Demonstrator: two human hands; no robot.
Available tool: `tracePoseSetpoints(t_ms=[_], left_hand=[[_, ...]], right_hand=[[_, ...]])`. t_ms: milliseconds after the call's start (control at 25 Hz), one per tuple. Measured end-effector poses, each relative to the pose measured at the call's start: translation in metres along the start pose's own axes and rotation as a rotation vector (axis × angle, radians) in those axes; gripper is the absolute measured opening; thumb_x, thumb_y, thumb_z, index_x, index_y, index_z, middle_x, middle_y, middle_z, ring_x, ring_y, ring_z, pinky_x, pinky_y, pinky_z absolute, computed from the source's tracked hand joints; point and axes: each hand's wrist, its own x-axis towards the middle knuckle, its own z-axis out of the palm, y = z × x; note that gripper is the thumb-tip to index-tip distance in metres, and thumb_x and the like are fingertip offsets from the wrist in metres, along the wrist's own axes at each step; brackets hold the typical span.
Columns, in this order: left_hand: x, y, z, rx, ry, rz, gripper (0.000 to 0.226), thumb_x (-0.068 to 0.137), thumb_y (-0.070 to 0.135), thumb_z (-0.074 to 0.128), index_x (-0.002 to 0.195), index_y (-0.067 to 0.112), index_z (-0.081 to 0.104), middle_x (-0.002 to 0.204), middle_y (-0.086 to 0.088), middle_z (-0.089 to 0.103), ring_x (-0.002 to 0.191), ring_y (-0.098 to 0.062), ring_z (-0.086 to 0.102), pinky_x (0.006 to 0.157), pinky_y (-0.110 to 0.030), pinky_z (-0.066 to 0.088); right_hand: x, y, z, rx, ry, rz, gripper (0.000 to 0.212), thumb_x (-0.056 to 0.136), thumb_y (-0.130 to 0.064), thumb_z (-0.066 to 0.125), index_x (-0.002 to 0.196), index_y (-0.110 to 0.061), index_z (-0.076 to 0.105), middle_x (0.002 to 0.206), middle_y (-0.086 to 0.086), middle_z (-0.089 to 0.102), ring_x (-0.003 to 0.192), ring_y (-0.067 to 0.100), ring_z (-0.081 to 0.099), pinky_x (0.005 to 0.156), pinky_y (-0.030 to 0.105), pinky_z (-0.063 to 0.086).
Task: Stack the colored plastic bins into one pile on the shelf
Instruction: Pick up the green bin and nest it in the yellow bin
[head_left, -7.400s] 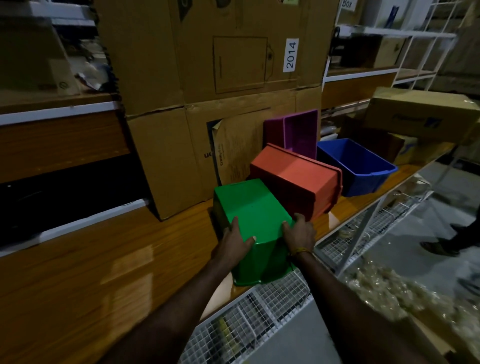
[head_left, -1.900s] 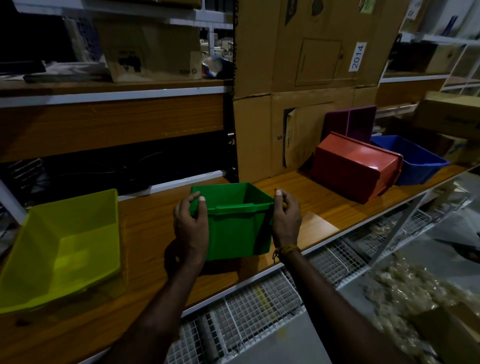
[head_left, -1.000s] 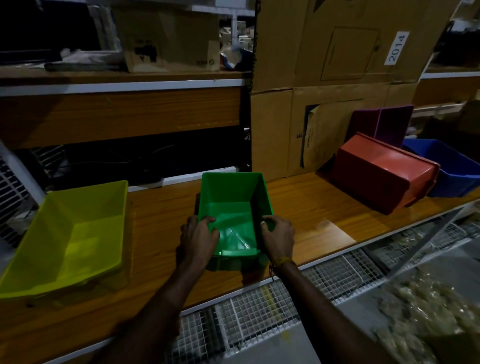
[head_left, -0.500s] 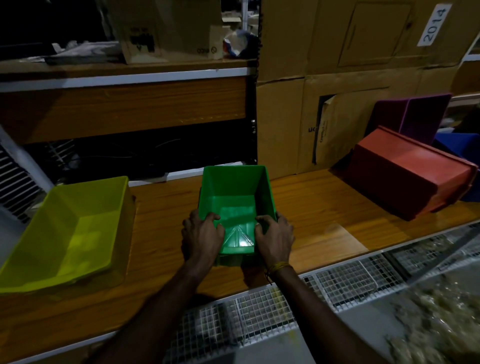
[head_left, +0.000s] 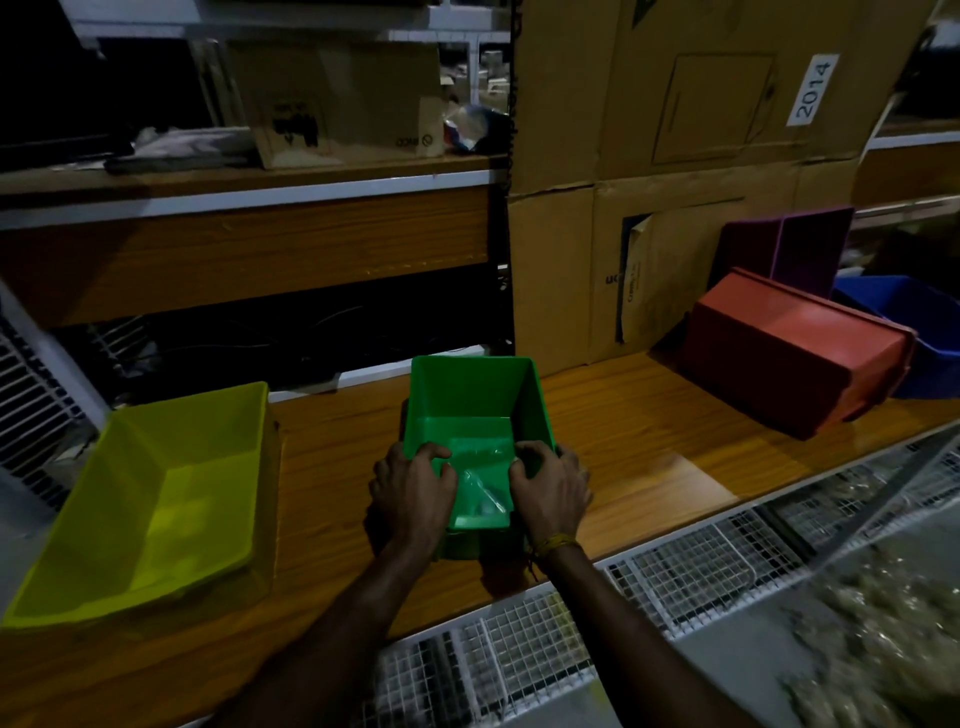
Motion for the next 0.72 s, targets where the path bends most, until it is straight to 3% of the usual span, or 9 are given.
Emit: tracePoseSetpoints(t_ms=[240,720], left_hand=[[0.009,-0.032,-0.057,-0.07,0.112,0.062,0.042,0.091,0.033,0.059,0.133,0.033,0.059,0.15,-0.01,0.044,0.127,-0.035,0.045,0.104,-0.045,0.037],[0.027,-0.13,-0.23,-0.146,0.453,0.055,0.036,0.089,0.032,0.06,0.125,0.03,0.067,0.147,-0.009,0.051,0.123,-0.038,0.05,0.103,-0.044,0.039]], right_hand=[[-0.039,-0.057,0.006,0.042,0.098,-0.064,0.033,0.089,-0.035,0.059,0.121,-0.035,0.063,0.147,0.009,0.045,0.131,0.036,0.042,0.104,0.047,0.034],[-0.128,-0.216,0.032,0.204,0.168,-0.389,0.027,0.092,-0.031,0.059,0.118,-0.032,0.066,0.146,0.006,0.048,0.134,0.035,0.038,0.106,0.049,0.032]])
